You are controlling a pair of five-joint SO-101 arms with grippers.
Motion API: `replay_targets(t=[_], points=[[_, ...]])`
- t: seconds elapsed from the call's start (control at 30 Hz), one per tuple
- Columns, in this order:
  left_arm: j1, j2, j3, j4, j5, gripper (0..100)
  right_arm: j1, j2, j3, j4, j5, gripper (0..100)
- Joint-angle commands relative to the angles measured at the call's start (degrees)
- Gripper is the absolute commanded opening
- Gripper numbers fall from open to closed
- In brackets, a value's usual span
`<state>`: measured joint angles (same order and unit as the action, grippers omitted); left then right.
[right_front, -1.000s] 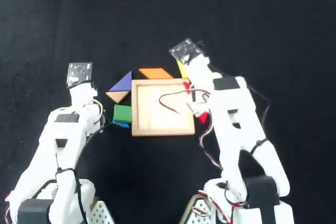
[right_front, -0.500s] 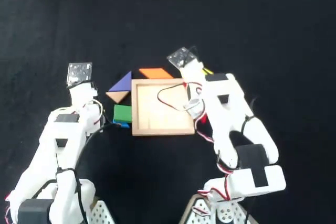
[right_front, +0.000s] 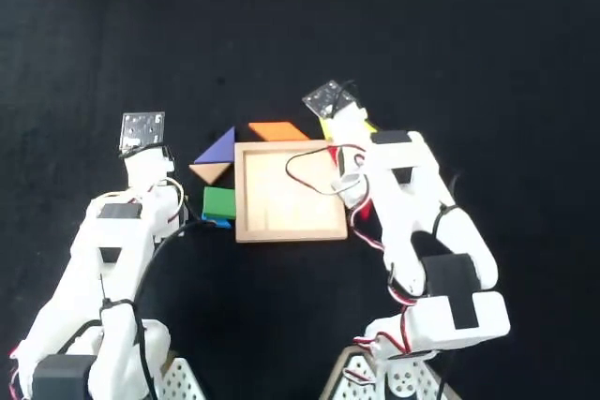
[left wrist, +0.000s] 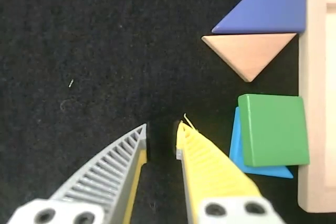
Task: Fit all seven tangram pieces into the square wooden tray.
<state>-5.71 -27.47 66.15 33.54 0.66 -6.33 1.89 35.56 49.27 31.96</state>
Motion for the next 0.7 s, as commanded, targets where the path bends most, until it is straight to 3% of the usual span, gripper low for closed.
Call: replay_targets(t=[0.0,0.67], points=[[-0.57,-1.32,-1.98,-0.79,0.44,11,0.88,0.48,-3.56,-0.88,2.29,25.8],[-0.66,-0.97,-1.98,-2.20,0.44,11,2.55,9.01,-14.20,8.62,2.46,29.6]])
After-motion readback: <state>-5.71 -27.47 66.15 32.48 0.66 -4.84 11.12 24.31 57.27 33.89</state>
